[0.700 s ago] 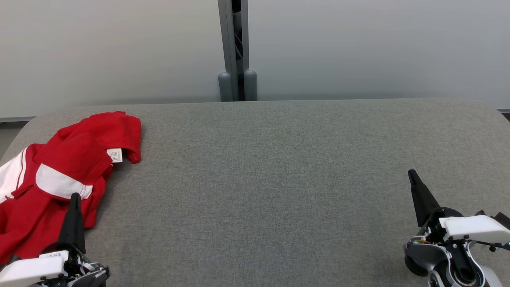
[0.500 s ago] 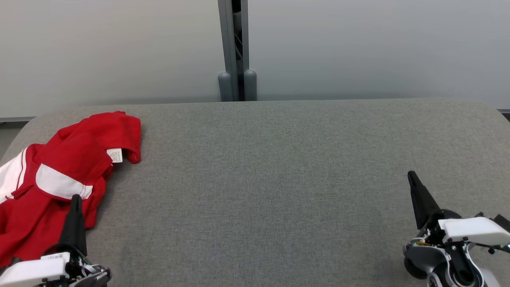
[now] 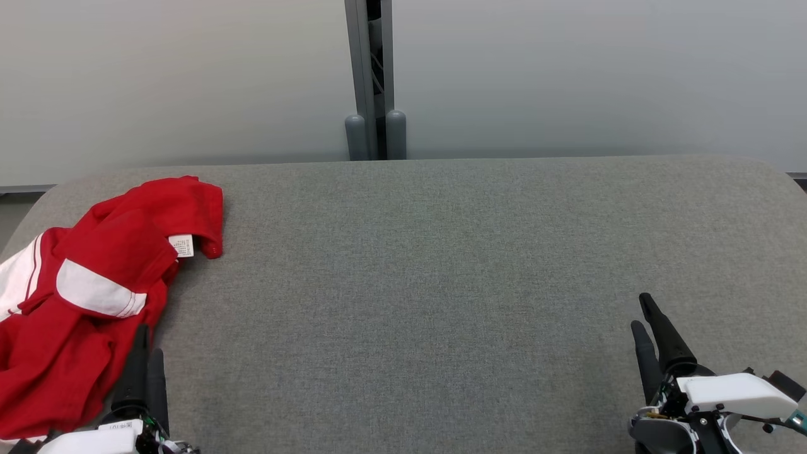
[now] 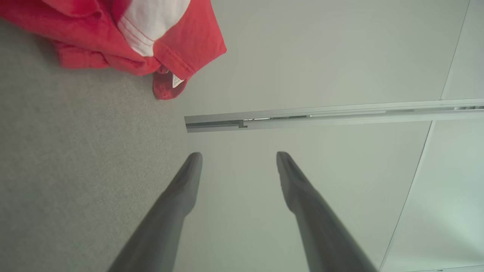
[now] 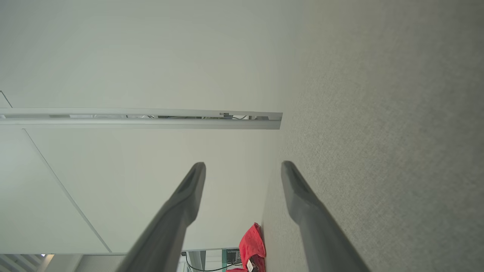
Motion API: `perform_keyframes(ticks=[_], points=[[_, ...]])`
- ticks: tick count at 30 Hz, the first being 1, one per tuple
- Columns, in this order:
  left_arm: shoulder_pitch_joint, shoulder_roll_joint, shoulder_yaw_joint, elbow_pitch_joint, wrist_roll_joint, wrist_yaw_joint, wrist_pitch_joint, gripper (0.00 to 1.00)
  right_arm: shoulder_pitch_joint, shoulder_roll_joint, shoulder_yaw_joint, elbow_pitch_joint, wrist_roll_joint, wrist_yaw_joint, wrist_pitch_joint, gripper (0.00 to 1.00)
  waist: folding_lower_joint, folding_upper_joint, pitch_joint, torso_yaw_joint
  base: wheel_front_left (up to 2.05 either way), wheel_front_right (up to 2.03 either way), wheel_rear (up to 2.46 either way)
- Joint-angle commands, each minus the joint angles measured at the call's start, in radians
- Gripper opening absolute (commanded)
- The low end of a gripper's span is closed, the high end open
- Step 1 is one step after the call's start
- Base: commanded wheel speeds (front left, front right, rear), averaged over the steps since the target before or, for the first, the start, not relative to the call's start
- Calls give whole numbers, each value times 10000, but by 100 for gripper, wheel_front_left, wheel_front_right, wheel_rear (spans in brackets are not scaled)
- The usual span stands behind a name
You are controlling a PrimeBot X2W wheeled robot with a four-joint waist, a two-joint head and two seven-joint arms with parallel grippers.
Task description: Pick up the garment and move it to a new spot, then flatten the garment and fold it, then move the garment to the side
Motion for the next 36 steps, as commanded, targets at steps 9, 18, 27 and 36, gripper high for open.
perform_keyframes(ticks=[9, 18, 27, 36], points=[[-168, 152, -398, -510, 1282, 74, -508, 100, -39, -90, -23, -668, -1263, 13, -477, 100, 0, -1, -4, -1, 0, 0, 0], [-242, 173, -793, -808, 2904, 315, -860, 100, 39, -107, -13, -1161, -2595, 14, -780, 100, 0, -1, -8, -6, 0, 0, 0], [-320, 193, -1092, -1004, 4926, 520, -1226, 100, 87, -124, 123, -1701, -4336, 15, -1087, 100, 0, -1, -10, -10, 0, 0, 0], [-320, 211, -1386, -968, 6991, 676, -1553, 100, 192, -140, 314, -2051, -6433, 16, -1377, 100, 0, -1, -27, 3, 0, 0, 0]])
